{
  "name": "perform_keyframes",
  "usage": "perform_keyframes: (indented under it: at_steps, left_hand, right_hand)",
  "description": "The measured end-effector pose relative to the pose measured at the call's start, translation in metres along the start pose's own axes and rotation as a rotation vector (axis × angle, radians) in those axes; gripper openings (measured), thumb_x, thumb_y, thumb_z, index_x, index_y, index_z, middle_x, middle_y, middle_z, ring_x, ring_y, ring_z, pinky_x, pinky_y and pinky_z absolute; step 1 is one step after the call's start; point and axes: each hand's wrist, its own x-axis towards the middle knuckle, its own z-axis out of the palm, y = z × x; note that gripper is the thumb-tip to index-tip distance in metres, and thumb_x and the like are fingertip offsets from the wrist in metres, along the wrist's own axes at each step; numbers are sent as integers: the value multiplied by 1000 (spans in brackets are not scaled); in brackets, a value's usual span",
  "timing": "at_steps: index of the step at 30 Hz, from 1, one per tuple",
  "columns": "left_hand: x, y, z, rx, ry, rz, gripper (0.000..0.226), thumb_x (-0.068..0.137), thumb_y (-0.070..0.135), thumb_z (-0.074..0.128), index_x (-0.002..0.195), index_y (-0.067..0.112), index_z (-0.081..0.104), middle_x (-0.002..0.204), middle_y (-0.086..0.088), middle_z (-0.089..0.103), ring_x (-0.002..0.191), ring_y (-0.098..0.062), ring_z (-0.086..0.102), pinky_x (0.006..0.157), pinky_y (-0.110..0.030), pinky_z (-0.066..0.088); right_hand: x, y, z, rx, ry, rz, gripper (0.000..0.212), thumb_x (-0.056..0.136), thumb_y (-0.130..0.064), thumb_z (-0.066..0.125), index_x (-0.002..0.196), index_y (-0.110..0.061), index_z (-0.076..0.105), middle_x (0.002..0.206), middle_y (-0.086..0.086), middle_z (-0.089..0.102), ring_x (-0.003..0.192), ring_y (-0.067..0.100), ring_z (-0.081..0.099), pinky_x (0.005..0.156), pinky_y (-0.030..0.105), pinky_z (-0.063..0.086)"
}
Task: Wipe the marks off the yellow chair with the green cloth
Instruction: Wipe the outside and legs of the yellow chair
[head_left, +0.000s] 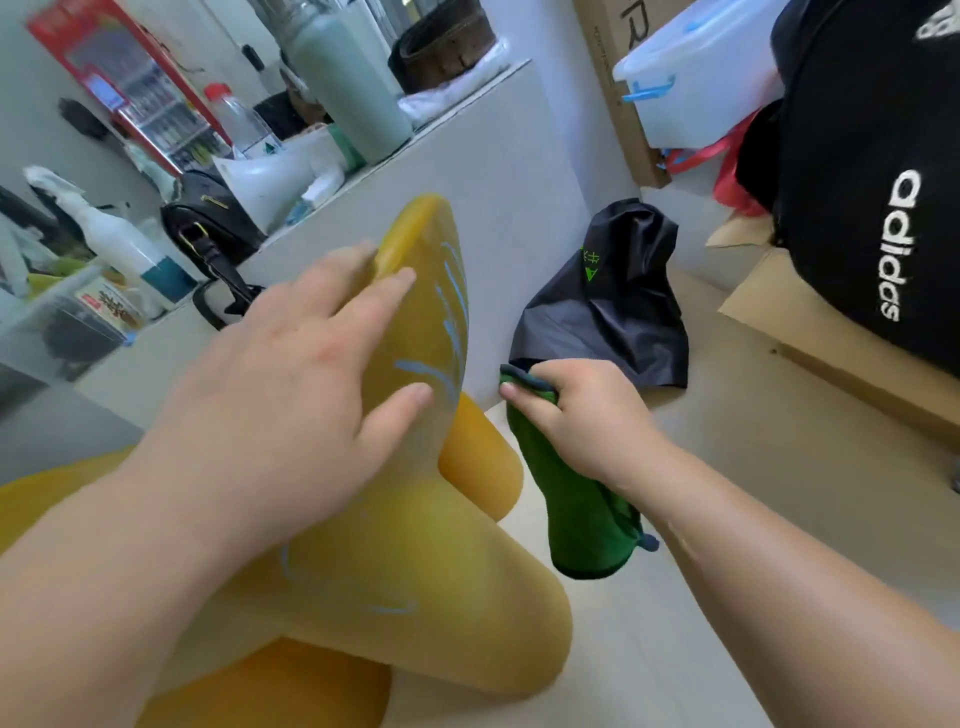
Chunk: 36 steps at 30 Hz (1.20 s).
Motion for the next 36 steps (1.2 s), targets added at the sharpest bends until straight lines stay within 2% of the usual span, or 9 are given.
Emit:
perform_keyframes:
  at_steps: [6, 11, 14, 20, 23, 25, 28, 32, 36]
  left_hand:
    - [39, 4, -11, -89, -95, -323, 63, 90, 59, 48, 139, 20, 45, 124, -10, 59, 112, -33, 55, 91, -44, 47]
    - [58, 13, 0, 42, -74, -292, 40, 97, 47, 45, 107, 9, 51, 92, -16, 60, 83, -36, 53, 67, -41, 44]
    - [49, 14, -4, 26, -57, -261, 38, 97, 45, 44, 110, 11, 52, 84, -13, 59, 75, -32, 51, 62, -39, 40]
    - [13, 19, -20, -92, -77, -232, 46, 92, 50, 43, 130, 25, 51, 89, -1, 64, 76, -23, 53, 64, -35, 40]
    - [-18, 19, -31, -124, -103, -232, 50, 92, 55, 42, 137, 34, 48, 94, 4, 67, 78, -19, 59, 67, -35, 47]
    - [-34, 21, -37, -161, -111, -236, 46, 94, 59, 40, 138, 43, 43, 98, 12, 67, 82, -13, 63, 70, -38, 54]
    - [-37, 26, -44, -188, -120, -278, 40, 89, 62, 42, 129, 56, 41, 95, 20, 66, 80, -3, 63, 69, -37, 55]
    - [0, 33, -51, -191, -46, -293, 53, 83, 75, 43, 125, 44, 53, 85, 19, 61, 71, 2, 58, 63, -26, 45]
    - [62, 40, -38, -242, -103, -315, 58, 91, 59, 47, 143, 33, 44, 109, 12, 62, 99, -12, 58, 79, -32, 43]
  right_hand:
    - [19, 1, -1, 18, -124, 84, 24, 99, -40, 59, 86, -22, 67, 73, 2, 62, 72, 24, 55, 64, 40, 45]
    - [18, 13, 4, 165, -147, 201, 29, 104, -38, 47, 103, -19, 69, 87, 6, 67, 82, 26, 60, 72, 39, 48]
    - [16, 2, 2, 291, -101, 241, 37, 107, -37, 40, 85, -18, 60, 79, 4, 62, 82, 27, 57, 70, 40, 43]
    - [3, -25, 1, 559, 81, 219, 37, 108, -35, 36, 72, -34, 41, 80, -5, 45, 81, 20, 47, 69, 29, 31]
    - [-7, -33, 14, 589, 179, 206, 43, 101, -48, 29, 112, -28, 66, 109, -6, 57, 109, 16, 49, 96, 32, 36]
    - [-15, -40, 20, 582, 259, 192, 59, 97, -53, 24, 138, -28, 59, 131, -10, 56, 127, 11, 43, 111, 34, 29]
    - [-27, -48, 23, 765, 263, 192, 43, 102, -48, 29, 144, -55, 38, 150, -22, 40, 144, -2, 29, 124, 40, 20]
    - [-42, -45, 35, 823, 208, 242, 41, 101, -51, 28, 137, -71, 26, 162, -22, 29, 150, -5, 18, 126, 45, 16]
    - [-52, -38, 45, 1000, 165, 395, 50, 101, -55, 29, 150, -57, 30, 158, -30, 31, 148, -5, 24, 124, 44, 25]
